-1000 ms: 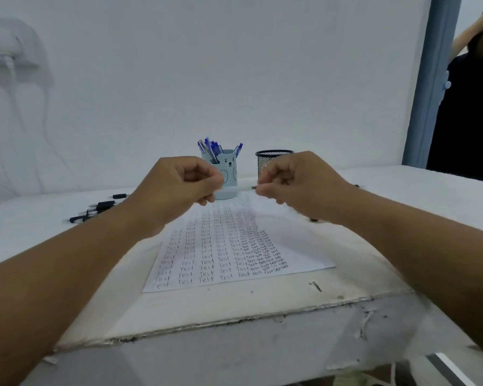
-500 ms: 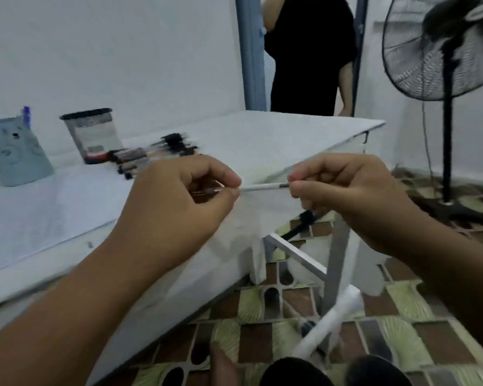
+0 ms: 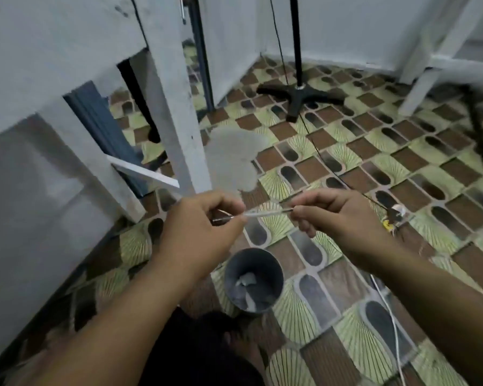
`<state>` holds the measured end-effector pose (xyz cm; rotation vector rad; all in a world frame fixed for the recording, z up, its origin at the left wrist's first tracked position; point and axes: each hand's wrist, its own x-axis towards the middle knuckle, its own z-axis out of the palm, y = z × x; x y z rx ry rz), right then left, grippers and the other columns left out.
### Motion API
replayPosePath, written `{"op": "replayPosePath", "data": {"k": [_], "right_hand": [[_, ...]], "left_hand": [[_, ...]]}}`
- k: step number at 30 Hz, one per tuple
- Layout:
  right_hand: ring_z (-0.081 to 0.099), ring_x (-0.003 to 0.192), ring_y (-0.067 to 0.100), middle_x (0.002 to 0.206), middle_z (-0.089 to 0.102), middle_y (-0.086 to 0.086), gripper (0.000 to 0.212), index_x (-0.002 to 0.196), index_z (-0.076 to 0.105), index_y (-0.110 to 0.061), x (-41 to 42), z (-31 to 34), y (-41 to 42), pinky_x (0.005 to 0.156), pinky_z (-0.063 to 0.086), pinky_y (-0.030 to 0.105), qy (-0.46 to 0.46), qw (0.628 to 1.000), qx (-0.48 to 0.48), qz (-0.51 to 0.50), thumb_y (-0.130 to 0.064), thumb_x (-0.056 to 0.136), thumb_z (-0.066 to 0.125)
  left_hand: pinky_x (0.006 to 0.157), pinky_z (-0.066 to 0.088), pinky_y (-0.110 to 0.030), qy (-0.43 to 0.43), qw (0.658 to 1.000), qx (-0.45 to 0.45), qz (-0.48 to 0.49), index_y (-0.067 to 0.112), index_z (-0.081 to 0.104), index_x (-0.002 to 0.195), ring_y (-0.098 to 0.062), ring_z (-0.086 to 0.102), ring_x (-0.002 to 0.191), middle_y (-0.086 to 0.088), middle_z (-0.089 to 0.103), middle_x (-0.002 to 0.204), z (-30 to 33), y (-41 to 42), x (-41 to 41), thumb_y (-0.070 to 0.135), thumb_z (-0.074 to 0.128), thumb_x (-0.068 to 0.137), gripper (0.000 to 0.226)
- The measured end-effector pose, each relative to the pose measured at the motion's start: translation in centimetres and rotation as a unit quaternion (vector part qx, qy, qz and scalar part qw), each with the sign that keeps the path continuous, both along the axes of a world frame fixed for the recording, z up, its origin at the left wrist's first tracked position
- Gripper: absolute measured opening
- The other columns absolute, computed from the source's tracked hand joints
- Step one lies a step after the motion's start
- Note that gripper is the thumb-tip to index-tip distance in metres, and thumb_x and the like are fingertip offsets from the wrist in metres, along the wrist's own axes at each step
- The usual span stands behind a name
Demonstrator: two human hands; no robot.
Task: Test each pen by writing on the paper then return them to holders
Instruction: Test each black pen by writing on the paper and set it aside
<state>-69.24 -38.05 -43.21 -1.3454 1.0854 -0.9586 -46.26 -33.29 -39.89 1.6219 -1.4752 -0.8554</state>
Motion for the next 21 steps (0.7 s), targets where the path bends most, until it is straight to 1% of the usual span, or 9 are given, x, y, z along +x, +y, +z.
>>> {"op": "replayPosePath", "data": {"k": [2,4,6,8,10,12,17,19,21], "right_hand": [[0.058,0.060,0.025,0.068,0.068,0.016,0.011,0.093,0.076,-0.005,-0.7,-4.2,-0.1,0.057,0.051,0.027,0.029,0.998,0.050,-0.018,0.003,0.088,0.069],[0.059,0.061,0.024,0.071,0.069,0.019,0.011,0.090,0.077,-0.006,-0.9,-8.3,-0.2,0.056,0.051,0.028,0.041,0.993,0.108,-0.027,0.003,0.088,0.070],[0.060,0.064,0.025,0.075,0.070,0.023,0.011,0.089,0.077,-0.006,-0.6,-12.3,-0.1,0.057,0.053,0.029,0.052,0.985,0.162,-0.038,0.003,0.089,0.070],[0.063,0.067,0.022,0.077,0.073,0.017,0.011,0.090,0.076,-0.008,-0.1,-15.6,0.1,0.060,0.054,0.027,0.067,0.976,0.204,-0.046,0.000,0.091,0.069],[0.064,0.065,0.016,0.077,0.074,0.010,0.012,0.092,0.077,-0.011,0.4,-19.0,0.3,0.060,0.053,0.024,0.090,0.966,0.237,-0.051,-0.003,0.092,0.068],[0.063,0.062,0.009,0.076,0.073,0.006,0.012,0.094,0.077,-0.010,1.0,-21.8,0.4,0.058,0.051,0.020,0.109,0.959,0.256,-0.055,-0.004,0.093,0.066],[0.062,0.066,0.009,0.080,0.072,0.002,0.016,0.090,0.074,-0.019,2.3,-27.8,0.4,0.055,0.047,0.016,0.159,0.940,0.295,-0.066,-0.006,0.095,0.065],[0.066,0.079,0.011,0.094,0.073,0.001,0.016,0.102,0.073,-0.020,2.7,-29.1,0.3,0.059,0.048,0.013,0.164,0.936,0.306,-0.055,-0.008,0.095,0.066],[0.068,0.086,0.009,0.101,0.072,0.000,0.026,0.118,0.068,-0.021,3.2,-29.6,0.1,0.062,0.051,0.012,0.162,0.935,0.313,-0.040,-0.009,0.095,0.065]], "left_hand": [[0.062,0.048,-0.010,-0.041,0.998,0.043,-0.032,0.025,0.074,0.078,0.006,0.065,0.069,0.018,0.070,0.071,-4.6,-1.5,-0.4,0.017,0.079,0.084,0.011],[0.064,0.046,-0.006,-0.081,0.991,0.083,-0.063,0.027,0.073,0.077,0.008,0.064,0.072,0.020,0.069,0.073,-8.8,-2.9,-0.6,0.016,0.078,0.084,0.015],[0.068,0.046,-0.007,-0.106,0.980,0.144,-0.085,0.025,0.075,0.083,0.005,0.062,0.077,0.014,0.072,0.084,-12.5,-3.9,-0.5,0.015,0.075,0.086,0.010],[0.067,0.041,-0.003,-0.126,0.965,0.205,-0.102,0.018,0.076,0.095,0.002,0.058,0.082,0.006,0.072,0.097,-15.4,-4.5,-0.2,0.014,0.070,0.091,0.008],[0.073,0.042,-0.011,-0.130,0.948,0.265,-0.115,0.019,0.072,0.099,-0.003,0.056,0.087,0.003,0.069,0.105,-18.2,-5.1,0.2,0.016,0.067,0.094,0.008],[0.081,0.046,-0.024,-0.146,0.934,0.303,-0.120,0.029,0.066,0.095,-0.008,0.057,0.093,0.006,0.065,0.108,-20.1,-5.4,0.8,0.022,0.066,0.095,0.008],[0.090,0.055,-0.041,-0.154,0.931,0.315,-0.097,0.040,0.064,0.082,-0.010,0.063,0.097,0.019,0.066,0.097,-22.3,-5.6,1.9,0.031,0.068,0.090,0.012],[0.092,0.055,-0.043,-0.140,0.935,0.312,-0.087,0.041,0.064,0.081,-0.010,0.064,0.098,0.020,0.067,0.096,-22.5,-5.5,2.3,0.030,0.068,0.090,0.015],[0.093,0.055,-0.042,-0.126,0.939,0.309,-0.080,0.039,0.065,0.084,-0.010,0.064,0.098,0.018,0.068,0.096,-22.4,-5.6,2.5,0.027,0.067,0.091,0.014]]}}
